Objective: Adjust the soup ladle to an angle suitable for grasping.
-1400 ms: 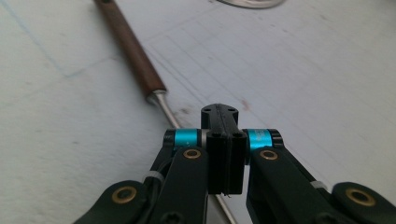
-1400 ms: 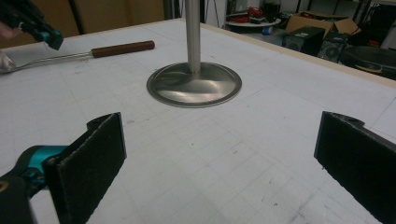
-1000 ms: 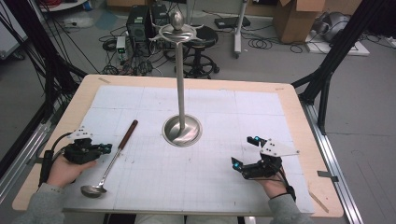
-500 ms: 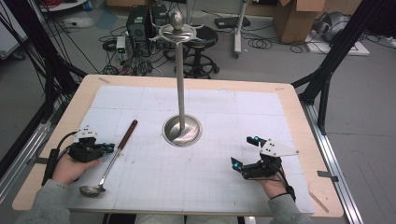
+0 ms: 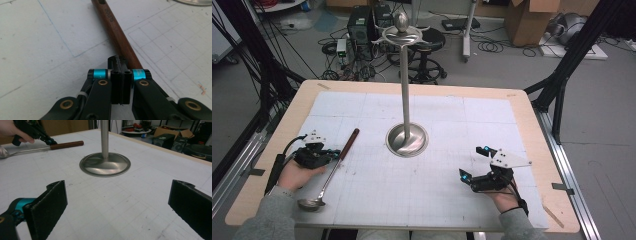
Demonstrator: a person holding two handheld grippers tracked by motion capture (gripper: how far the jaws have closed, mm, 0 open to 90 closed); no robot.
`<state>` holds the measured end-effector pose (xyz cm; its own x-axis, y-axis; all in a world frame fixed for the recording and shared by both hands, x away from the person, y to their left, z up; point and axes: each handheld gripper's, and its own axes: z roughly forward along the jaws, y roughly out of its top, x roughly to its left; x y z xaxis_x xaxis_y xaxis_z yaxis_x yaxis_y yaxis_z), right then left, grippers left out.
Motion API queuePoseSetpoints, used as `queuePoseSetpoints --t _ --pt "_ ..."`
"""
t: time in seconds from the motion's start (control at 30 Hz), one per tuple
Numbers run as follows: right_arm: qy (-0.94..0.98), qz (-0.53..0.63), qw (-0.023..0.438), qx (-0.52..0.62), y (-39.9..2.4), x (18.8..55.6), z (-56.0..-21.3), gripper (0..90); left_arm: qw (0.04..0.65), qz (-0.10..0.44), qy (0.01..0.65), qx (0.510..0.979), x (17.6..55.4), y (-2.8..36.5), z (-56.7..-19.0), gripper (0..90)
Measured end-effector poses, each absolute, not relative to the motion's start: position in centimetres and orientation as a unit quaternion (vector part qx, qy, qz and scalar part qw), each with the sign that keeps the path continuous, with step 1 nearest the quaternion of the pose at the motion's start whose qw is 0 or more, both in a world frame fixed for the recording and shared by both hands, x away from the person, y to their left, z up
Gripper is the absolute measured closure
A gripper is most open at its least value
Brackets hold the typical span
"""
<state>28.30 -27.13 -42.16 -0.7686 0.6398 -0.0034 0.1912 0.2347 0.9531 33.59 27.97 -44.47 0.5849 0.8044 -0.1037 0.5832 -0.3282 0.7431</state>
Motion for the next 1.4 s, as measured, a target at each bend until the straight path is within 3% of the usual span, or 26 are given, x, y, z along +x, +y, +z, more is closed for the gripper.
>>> queuePoseSetpoints --t 0.77,1.4 --pt "0.761 0.554 0.200 0.273 -27.1 28.3 -42.2 1.1 0.334 0.152 0.357 0.859 33.0 23.6 -43.6 89.8" --pt "0.762 0.554 0.196 0.274 -27.1 28.2 -42.2 1.0 0.341 0.109 0.311 0.880 31.9 21.5 -43.5 89.8"
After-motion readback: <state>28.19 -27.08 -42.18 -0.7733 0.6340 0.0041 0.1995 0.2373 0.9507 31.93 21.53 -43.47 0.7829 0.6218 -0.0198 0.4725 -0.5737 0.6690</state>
